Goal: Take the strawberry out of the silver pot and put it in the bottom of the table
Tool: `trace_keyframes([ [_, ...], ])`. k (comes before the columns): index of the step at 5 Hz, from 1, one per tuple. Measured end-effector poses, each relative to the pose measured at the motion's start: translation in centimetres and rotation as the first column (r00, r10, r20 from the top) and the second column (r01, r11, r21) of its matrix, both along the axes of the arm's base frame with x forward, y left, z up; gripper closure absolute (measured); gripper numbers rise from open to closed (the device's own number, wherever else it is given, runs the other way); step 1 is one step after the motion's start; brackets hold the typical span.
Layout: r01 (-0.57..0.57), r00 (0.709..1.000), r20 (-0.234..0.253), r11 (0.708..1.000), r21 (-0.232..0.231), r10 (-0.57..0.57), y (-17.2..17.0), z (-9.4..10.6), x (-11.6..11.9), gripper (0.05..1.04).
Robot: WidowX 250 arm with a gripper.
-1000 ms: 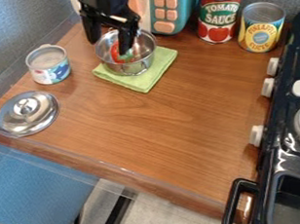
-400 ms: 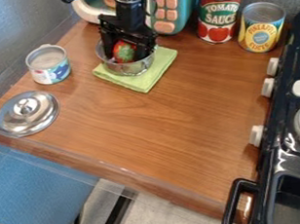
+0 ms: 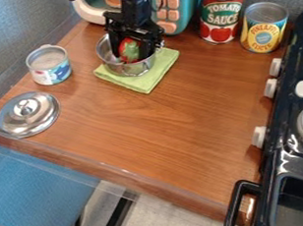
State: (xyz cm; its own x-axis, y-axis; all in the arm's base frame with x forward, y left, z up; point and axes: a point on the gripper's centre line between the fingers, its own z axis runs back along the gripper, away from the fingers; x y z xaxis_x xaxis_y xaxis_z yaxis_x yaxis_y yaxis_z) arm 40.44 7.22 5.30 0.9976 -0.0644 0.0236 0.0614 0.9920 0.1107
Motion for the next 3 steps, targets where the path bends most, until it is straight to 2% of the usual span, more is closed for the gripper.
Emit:
trace_keyframes([
  [1,0.001,0.994,0.107,1.0,-0.005,0.0,0.4,4.7,-0.3,0.3],
  [2,0.012,0.993,0.119,1.0,-0.023,-0.009,0.7,6.2,-2.6,0.3],
  [3,0.05,0.991,0.124,0.999,-0.01,-0.048,0.7,6.5,-6.0,0.3],
])
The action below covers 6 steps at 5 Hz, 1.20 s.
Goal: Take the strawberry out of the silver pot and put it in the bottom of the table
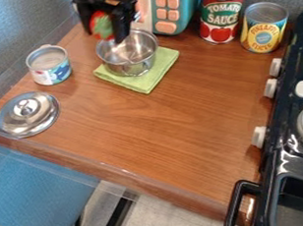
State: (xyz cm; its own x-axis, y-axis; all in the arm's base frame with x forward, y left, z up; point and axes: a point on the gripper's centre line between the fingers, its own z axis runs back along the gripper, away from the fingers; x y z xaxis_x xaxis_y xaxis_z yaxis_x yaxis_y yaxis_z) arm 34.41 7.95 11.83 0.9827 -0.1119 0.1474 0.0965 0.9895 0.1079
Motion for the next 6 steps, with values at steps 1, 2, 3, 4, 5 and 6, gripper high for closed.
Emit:
trace_keyframes([
  [1,0.051,0.998,-0.047,0.997,0.05,-0.048,0.1,-2.1,-3.3,0.3],
  [2,0.048,0.995,-0.091,0.995,0.09,-0.04,1.4,-4.8,-5.6,0.3],
  [3,0.047,0.992,-0.12,0.992,0.113,-0.033,2.8,-7.1,-7.1,0.3],
  [4,0.082,0.987,-0.145,0.991,0.106,-0.066,2.4,-8.4,-8.4,0.3],
  [5,0.131,0.981,-0.156,0.988,0.077,-0.118,0.9,-8.8,-9.3,0.3],
  [6,0.158,0.978,-0.142,0.987,0.037,-0.151,0.1,-8.4,-9.3,0.3],
])
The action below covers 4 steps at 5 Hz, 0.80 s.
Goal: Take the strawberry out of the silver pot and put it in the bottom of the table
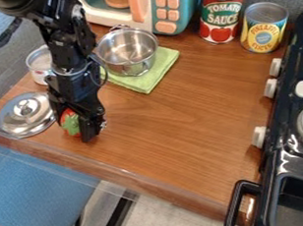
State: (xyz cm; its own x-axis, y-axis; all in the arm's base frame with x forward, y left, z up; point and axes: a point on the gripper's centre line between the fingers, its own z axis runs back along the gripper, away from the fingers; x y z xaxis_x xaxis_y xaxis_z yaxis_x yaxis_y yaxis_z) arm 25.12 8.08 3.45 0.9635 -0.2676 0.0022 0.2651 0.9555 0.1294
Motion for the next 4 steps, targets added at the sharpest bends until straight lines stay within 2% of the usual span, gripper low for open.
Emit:
trace_keyframes([
  [1,-0.006,1.0,-0.007,0.999,-0.034,0.005,-0.5,0.4,-0.2,0.3],
  [2,-0.04,0.999,0.005,0.999,-0.036,0.04,-0.2,1.3,0.6,0.237],
  [3,-0.075,0.997,-0.009,0.996,-0.038,0.074,-0.1,1.7,0.7,0.065],
  [4,-0.099,0.995,0.029,0.995,-0.029,0.1,-0.2,4.8,1.0,0.072],
])
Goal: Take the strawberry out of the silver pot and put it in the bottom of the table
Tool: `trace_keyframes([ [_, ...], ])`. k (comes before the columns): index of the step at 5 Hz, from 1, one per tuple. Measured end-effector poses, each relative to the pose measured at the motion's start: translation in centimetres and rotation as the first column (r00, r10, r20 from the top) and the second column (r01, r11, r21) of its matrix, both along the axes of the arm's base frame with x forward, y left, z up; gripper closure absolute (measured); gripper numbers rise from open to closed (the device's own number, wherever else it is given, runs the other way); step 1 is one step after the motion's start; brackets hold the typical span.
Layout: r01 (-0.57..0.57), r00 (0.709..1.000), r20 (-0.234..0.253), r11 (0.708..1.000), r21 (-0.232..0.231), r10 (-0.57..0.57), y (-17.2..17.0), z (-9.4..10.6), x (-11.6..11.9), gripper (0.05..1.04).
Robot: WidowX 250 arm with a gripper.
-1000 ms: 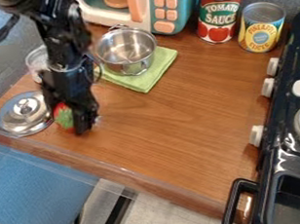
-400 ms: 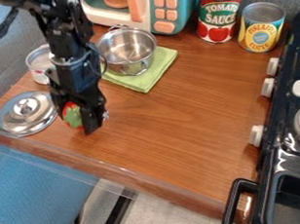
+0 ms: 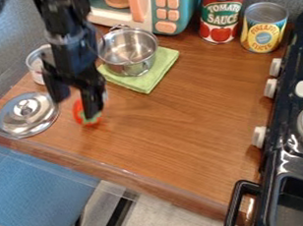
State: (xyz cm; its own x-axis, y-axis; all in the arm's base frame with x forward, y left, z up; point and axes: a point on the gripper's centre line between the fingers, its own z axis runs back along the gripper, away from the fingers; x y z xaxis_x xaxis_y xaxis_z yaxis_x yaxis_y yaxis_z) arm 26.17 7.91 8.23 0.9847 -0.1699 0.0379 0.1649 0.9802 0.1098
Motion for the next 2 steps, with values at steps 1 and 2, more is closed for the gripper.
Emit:
trace_keyframes([
  [1,-0.026,0.999,0.044,1.0,-0.006,0.027,-0.1,3.1,0.4,0.077],
  [2,-0.061,0.997,0.046,0.998,-0.026,0.062,0.5,4.6,0.5,0.081],
])
